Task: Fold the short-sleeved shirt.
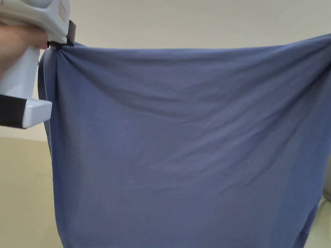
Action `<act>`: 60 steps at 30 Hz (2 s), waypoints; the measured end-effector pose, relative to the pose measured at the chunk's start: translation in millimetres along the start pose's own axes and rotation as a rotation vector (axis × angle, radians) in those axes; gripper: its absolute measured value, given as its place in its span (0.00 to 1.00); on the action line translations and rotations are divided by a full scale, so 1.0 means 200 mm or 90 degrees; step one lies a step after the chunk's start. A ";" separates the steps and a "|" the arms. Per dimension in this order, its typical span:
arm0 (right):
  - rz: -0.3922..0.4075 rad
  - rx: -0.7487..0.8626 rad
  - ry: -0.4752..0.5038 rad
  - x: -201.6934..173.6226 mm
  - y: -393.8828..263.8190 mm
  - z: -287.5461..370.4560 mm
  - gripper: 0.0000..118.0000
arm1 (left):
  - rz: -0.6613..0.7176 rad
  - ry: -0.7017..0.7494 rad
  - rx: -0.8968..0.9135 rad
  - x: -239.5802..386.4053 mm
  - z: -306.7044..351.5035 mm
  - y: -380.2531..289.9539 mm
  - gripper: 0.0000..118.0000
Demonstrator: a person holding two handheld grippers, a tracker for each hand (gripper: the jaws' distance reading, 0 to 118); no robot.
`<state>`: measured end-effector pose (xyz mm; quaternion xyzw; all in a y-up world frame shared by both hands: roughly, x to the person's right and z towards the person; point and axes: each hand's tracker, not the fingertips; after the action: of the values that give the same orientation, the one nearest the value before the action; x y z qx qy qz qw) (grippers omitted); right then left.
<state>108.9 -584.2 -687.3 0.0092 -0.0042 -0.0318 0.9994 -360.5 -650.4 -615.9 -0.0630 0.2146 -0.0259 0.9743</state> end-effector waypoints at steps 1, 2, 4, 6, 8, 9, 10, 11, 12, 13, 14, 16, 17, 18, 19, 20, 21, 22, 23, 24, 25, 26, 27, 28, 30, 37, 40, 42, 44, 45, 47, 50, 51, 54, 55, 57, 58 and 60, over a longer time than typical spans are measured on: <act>-0.004 -0.009 0.003 0.01 -0.05 0.00 0.04 | 0.004 -0.011 -0.014 -0.01 0.00 -0.06 0.04; -0.005 -0.024 0.006 0.02 -0.11 0.00 0.03 | 0.011 -0.021 -0.031 -0.02 -0.01 -0.12 0.03; 0.006 -0.064 -0.001 0.05 -0.22 -0.01 0.03 | 0.023 -0.044 -0.071 -0.05 -0.03 -0.24 0.03; 0.018 -0.096 0.012 0.08 -0.35 -0.01 0.03 | 0.026 -0.067 -0.099 -0.07 -0.02 -0.38 0.03; 0.023 -0.118 0.018 0.10 -0.46 0.02 0.03 | 0.035 -0.067 -0.119 -0.09 0.02 -0.52 0.03; 0.024 -0.127 0.029 0.11 -0.53 0.08 0.03 | 0.049 -0.079 -0.129 -0.10 0.06 -0.60 0.03; 0.027 -0.138 0.036 0.12 -0.58 0.12 0.04 | 0.059 -0.090 -0.143 -0.11 0.09 -0.67 0.03; 0.038 -0.160 0.052 0.14 -0.64 0.16 0.03 | 0.062 -0.104 -0.156 -0.13 0.13 -0.75 0.03; 0.056 -0.179 0.066 0.16 -0.72 0.22 0.03 | 0.058 -0.111 -0.167 -0.15 0.16 -0.83 0.03; 0.069 -0.194 0.071 0.17 -0.77 0.26 0.03 | 0.048 -0.111 -0.174 -0.15 0.20 -0.90 0.03; 0.084 -0.208 0.078 0.18 -0.83 0.33 0.03 | 0.041 -0.113 -0.189 -0.17 0.25 -0.98 0.03; 0.075 -0.228 0.091 0.23 -0.95 0.47 0.04 | 0.045 -0.122 -0.212 -0.20 0.34 -1.11 0.03; 0.059 -0.247 0.106 0.25 -1.01 0.54 0.04 | 0.056 -0.119 -0.231 -0.21 0.40 -1.18 0.03; 0.046 -0.270 0.111 0.28 -1.07 0.62 0.03 | 0.072 -0.123 -0.245 -0.23 0.46 -1.25 0.03; 0.039 -0.283 0.117 0.31 -1.12 0.69 0.04 | 0.081 -0.128 -0.260 -0.24 0.52 -1.31 0.03; 0.027 -0.297 0.117 0.33 -1.19 0.77 0.04 | 0.100 -0.133 -0.271 -0.26 0.58 -1.37 0.03; 0.017 -0.309 0.118 0.37 -1.25 0.85 0.04 | 0.100 -0.138 -0.293 -0.26 0.64 -1.42 0.03; 0.003 -0.322 0.115 0.39 -1.31 0.92 0.03 | 0.102 -0.145 -0.304 -0.27 0.70 -1.46 0.03; -0.013 -0.340 0.112 0.42 -1.37 1.00 0.03 | 0.100 -0.149 -0.308 -0.27 0.77 -1.51 0.03; -0.035 -0.361 0.114 0.45 -1.44 1.07 0.04 | 0.099 -0.146 -0.310 -0.27 0.84 -1.55 0.03; -0.051 -0.379 0.114 0.50 -1.51 1.13 0.04 | 0.096 -0.148 -0.313 -0.27 0.89 -1.59 0.03; -0.063 -0.398 0.119 0.53 -1.58 1.21 0.04 | 0.090 -0.149 -0.321 -0.27 0.96 -1.63 0.03; -0.068 -0.400 0.126 0.56 -1.64 1.30 0.04 | 0.091 -0.147 -0.323 -0.27 1.03 -1.68 0.03; -0.072 -0.399 0.125 0.57 -1.70 1.38 0.04 | 0.100 -0.144 -0.331 -0.28 1.08 -1.71 0.03; -0.087 -0.426 0.107 0.60 -1.80 1.55 0.04 | 0.125 -0.153 -0.362 -0.31 1.20 -1.79 0.04; -0.107 -0.480 0.081 0.73 -2.01 1.97 0.04 | 0.085 -0.107 -0.386 -0.42 1.51 -2.01 0.03; -0.110 -0.493 0.066 0.80 -2.07 2.12 0.04 | 0.098 -0.097 -0.397 -0.51 1.62 -2.09 0.04; -0.105 -0.509 0.046 0.83 -2.12 2.22 0.04 | 0.121 -0.092 -0.415 -0.56 1.68 -2.15 0.03; -0.113 -0.526 0.039 0.86 -2.17 2.30 0.04 | 0.112 -0.087 -0.427 -0.58 1.76 -2.19 0.03; -0.120 -0.533 0.036 0.87 -2.18 2.35 0.04 | 0.104 -0.090 -0.433 -0.59 1.79 -2.21 0.03; -0.124 -0.537 0.032 0.87 -2.21 2.42 0.04 | 0.089 -0.094 -0.445 -0.60 1.86 -2.25 0.03; -0.110 -0.541 0.023 0.87 -2.22 2.53 0.04 | 0.083 -0.094 -0.455 -0.63 1.97 -2.30 0.03; -0.107 -0.546 0.021 0.87 -2.22 2.55 0.04 | 0.084 -0.093 -0.458 -0.65 2.01 -2.31 0.03; -0.089 -0.558 0.012 0.88 -2.25 2.61 0.04 | 0.089 -0.091 -0.469 -0.68 2.08 -2.36 0.03; -0.077 -0.564 0.005 0.88 -2.26 2.62 0.04 | 0.088 -0.091 -0.475 -0.68 2.10 -2.37 0.04; -0.063 -0.571 0.001 0.87 -2.28 2.64 0.04 | 0.083 -0.092 -0.482 -0.67 2.14 -2.41 0.04; -0.057 -0.573 -0.002 0.86 -2.29 2.64 0.04 | 0.077 -0.092 -0.488 -0.66 2.14 -2.42 0.03; -0.035 -0.575 -0.004 0.84 -2.30 2.65 0.04 | 0.061 -0.090 -0.491 -0.64 2.16 -2.44 0.03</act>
<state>243.0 -1063.3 -164.7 -0.4277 0.0075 -0.0566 0.9021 -306.0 -1076.0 -108.7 -0.4160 0.1439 0.1069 0.8915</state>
